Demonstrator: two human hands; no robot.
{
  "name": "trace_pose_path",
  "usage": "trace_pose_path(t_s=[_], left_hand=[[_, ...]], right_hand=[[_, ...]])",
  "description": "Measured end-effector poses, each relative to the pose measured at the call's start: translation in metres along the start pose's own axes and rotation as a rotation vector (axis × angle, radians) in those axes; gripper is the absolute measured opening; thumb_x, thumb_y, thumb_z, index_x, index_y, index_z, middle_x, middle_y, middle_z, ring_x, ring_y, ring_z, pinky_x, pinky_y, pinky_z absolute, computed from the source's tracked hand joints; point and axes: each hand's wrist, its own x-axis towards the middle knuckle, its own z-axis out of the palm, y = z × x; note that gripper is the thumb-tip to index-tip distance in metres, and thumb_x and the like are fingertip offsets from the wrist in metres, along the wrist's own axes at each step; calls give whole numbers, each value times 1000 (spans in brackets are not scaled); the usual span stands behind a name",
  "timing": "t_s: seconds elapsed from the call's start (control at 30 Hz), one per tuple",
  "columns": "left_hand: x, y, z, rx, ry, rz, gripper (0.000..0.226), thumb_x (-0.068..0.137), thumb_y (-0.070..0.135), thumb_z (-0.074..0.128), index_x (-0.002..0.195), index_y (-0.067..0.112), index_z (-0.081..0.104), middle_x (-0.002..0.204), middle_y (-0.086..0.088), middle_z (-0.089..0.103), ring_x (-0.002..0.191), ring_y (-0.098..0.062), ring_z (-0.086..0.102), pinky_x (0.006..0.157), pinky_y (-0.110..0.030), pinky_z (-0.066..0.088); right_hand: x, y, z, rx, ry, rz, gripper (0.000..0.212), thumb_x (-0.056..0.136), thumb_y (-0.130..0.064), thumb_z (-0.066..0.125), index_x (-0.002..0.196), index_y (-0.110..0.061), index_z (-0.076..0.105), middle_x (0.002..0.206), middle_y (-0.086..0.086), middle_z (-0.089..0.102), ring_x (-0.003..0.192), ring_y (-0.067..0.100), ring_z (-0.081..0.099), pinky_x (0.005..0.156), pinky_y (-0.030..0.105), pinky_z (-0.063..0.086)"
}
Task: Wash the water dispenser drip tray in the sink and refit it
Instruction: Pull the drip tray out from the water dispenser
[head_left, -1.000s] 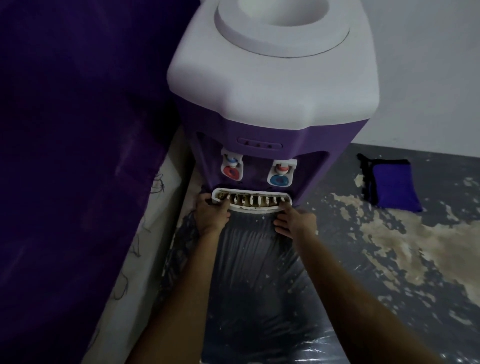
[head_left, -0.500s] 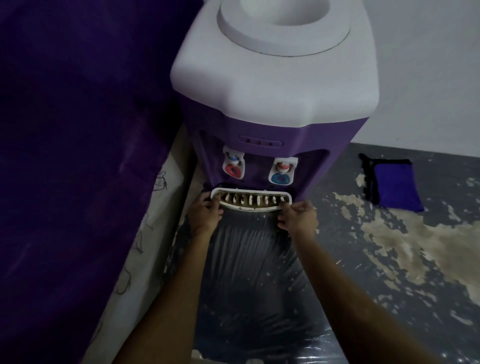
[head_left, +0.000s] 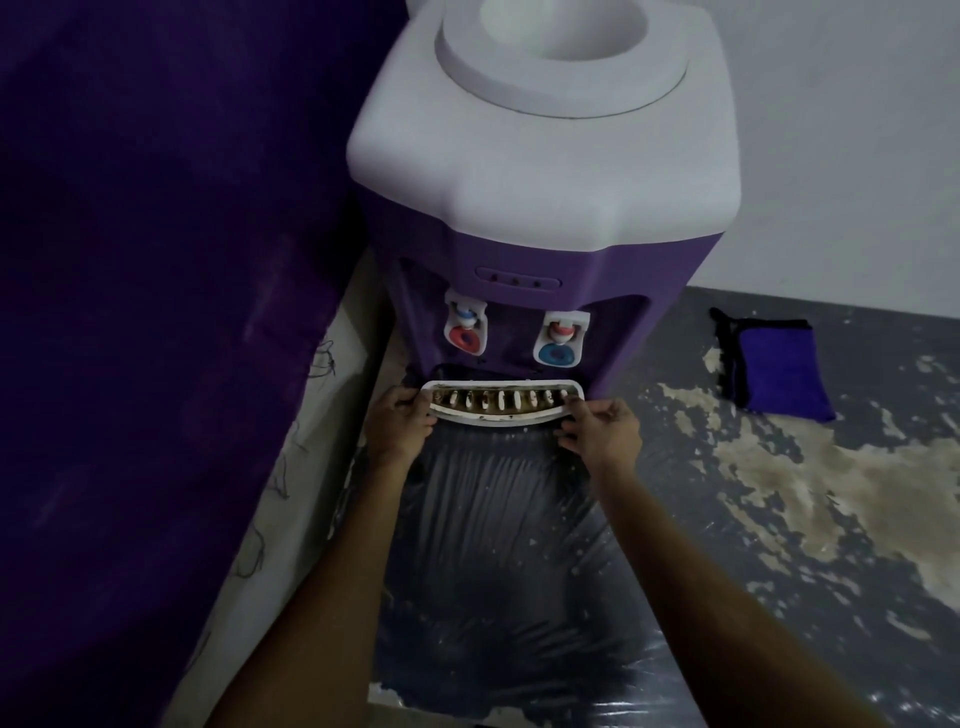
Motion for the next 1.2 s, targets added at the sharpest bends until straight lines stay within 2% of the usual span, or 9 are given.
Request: trace_pose_path(t_s=[0.1, 0.2, 0.33, 0.5, 0.63, 0.83, 1.0, 1.1, 1.2], left_hand=[[-5, 0, -3, -68, 0, -9, 9, 92, 21, 64, 93, 12, 61, 92, -13, 69, 85, -23, 70, 77, -34, 58], [-11, 2, -7, -121, 0, -14, 7, 91, 20, 64, 91, 14, 61, 86, -10, 69, 86, -26, 70, 79, -35, 57], [-21, 7, -16, -163, 26, -22, 8, 90, 22, 67, 89, 17, 62, 88, -9, 70, 86, -25, 70, 80, -35, 58], [-47, 16, -37, -237, 94, -31, 20, 88, 22, 70, 98, 5, 66, 90, -14, 71, 82, -23, 71, 75, -31, 59], [-77, 18, -54, -267, 168, -34, 14, 85, 24, 73, 87, 11, 66, 86, -11, 73, 80, -21, 72, 77, -34, 59], [-152, 13, -76, -359, 347, -41, 15, 84, 22, 74, 86, 8, 67, 87, -11, 72, 81, -21, 70, 76, -31, 58], [-220, 3, -97, -446, 498, -15, 16, 84, 22, 74, 81, 10, 64, 81, -13, 71, 76, -21, 69, 78, -33, 58], [-258, -4, -109, -464, 596, 6, 17, 86, 20, 73, 80, 10, 61, 81, -19, 71, 71, -23, 69, 71, -31, 59], [-292, -14, -124, -437, 705, 13, 14, 86, 19, 72, 78, 11, 64, 74, -14, 70, 59, -15, 67, 61, -27, 57]], right_hand=[[-1, -2, -2, 11, -24, 24, 22, 87, -23, 77, 92, -9, 61, 83, 16, 72, 74, 25, 72, 69, 41, 63], [-3, -3, -5, 0, -48, 28, 25, 86, -24, 78, 97, -7, 64, 85, 15, 73, 77, 24, 73, 71, 41, 63], [-9, -10, -7, -25, -86, 10, 23, 87, -25, 77, 98, -9, 65, 89, 14, 73, 82, 27, 74, 64, 34, 62], [-23, -27, -6, -34, -160, -37, 24, 86, -24, 77, 98, -6, 66, 91, 13, 73, 81, 22, 73, 61, 33, 61], [-36, -39, -10, -40, -269, -86, 26, 85, -23, 78, 99, -4, 66, 90, 14, 73, 77, 19, 71, 56, 30, 58], [-66, -49, -22, -94, -484, -146, 18, 86, -22, 77, 89, -11, 63, 88, 15, 72, 80, 23, 70, 63, 36, 60], [-97, -55, -23, -172, -666, -180, 24, 85, -25, 78, 97, -7, 66, 93, 13, 74, 85, 23, 74, 64, 36, 61], [-122, -53, -21, -219, -762, -195, 23, 87, -25, 76, 98, -7, 65, 92, 14, 73, 86, 24, 73, 65, 37, 62], [-150, -48, -18, -261, -854, -208, 20, 88, -24, 76, 96, -9, 64, 92, 14, 73, 84, 23, 73, 63, 34, 62]])
